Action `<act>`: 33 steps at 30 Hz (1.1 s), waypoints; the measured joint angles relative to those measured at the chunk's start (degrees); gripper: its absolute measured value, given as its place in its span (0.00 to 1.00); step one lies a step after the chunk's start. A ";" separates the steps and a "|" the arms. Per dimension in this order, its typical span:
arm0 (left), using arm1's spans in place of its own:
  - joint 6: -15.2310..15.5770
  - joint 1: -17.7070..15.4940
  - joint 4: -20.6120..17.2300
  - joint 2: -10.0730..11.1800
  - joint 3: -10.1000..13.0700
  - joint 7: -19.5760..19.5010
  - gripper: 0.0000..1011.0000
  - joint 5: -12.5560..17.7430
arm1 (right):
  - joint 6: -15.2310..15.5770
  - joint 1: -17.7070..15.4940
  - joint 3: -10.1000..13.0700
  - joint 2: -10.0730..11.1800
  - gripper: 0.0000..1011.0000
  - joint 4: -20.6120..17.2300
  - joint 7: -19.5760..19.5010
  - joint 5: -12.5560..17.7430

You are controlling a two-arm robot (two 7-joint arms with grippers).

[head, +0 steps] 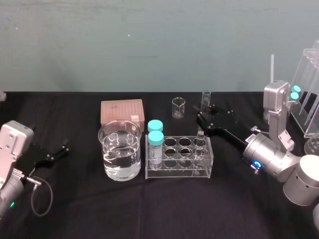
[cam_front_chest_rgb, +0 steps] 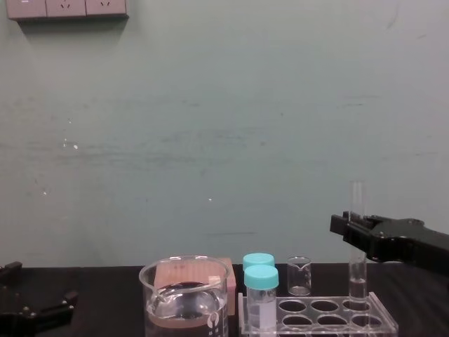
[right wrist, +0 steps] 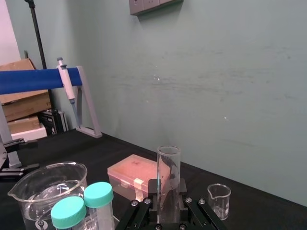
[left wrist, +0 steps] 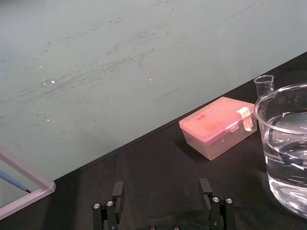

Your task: Hold the test tube with one hand and immerse one end into the beaker, then return it to the test tube rack.

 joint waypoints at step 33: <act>0.00 0.00 0.00 0.00 0.00 0.00 0.99 0.00 | -0.05 1.76 -0.61 -1.25 0.22 3.99 1.04 -1.07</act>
